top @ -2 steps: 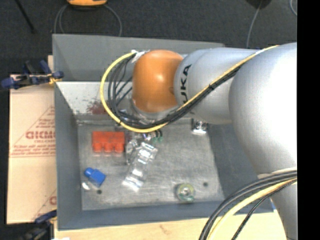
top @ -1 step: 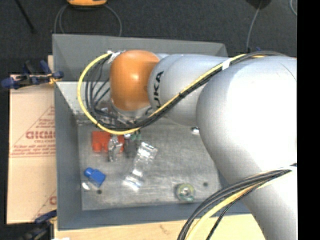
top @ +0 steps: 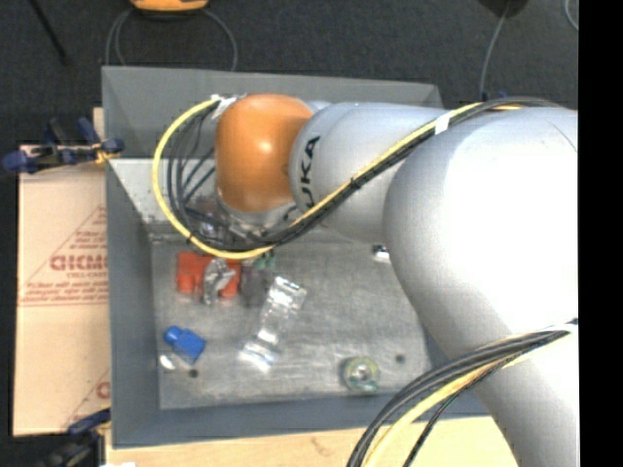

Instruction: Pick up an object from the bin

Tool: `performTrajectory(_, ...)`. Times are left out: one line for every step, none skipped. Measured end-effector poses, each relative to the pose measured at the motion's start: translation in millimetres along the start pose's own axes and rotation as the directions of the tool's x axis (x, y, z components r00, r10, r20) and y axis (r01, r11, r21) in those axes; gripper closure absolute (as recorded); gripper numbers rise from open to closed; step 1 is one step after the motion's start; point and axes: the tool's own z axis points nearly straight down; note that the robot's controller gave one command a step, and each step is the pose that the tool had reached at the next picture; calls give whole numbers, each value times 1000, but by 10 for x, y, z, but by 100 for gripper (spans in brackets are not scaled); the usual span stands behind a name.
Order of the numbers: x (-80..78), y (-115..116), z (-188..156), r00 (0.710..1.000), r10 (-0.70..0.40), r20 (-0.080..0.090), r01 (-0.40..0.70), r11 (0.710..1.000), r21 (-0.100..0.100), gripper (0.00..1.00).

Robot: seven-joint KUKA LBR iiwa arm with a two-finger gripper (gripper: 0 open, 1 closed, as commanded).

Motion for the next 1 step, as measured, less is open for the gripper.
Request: performTrajectory(138, -227, -1317, 986, -165, -7, 165, 986, 4, 100)
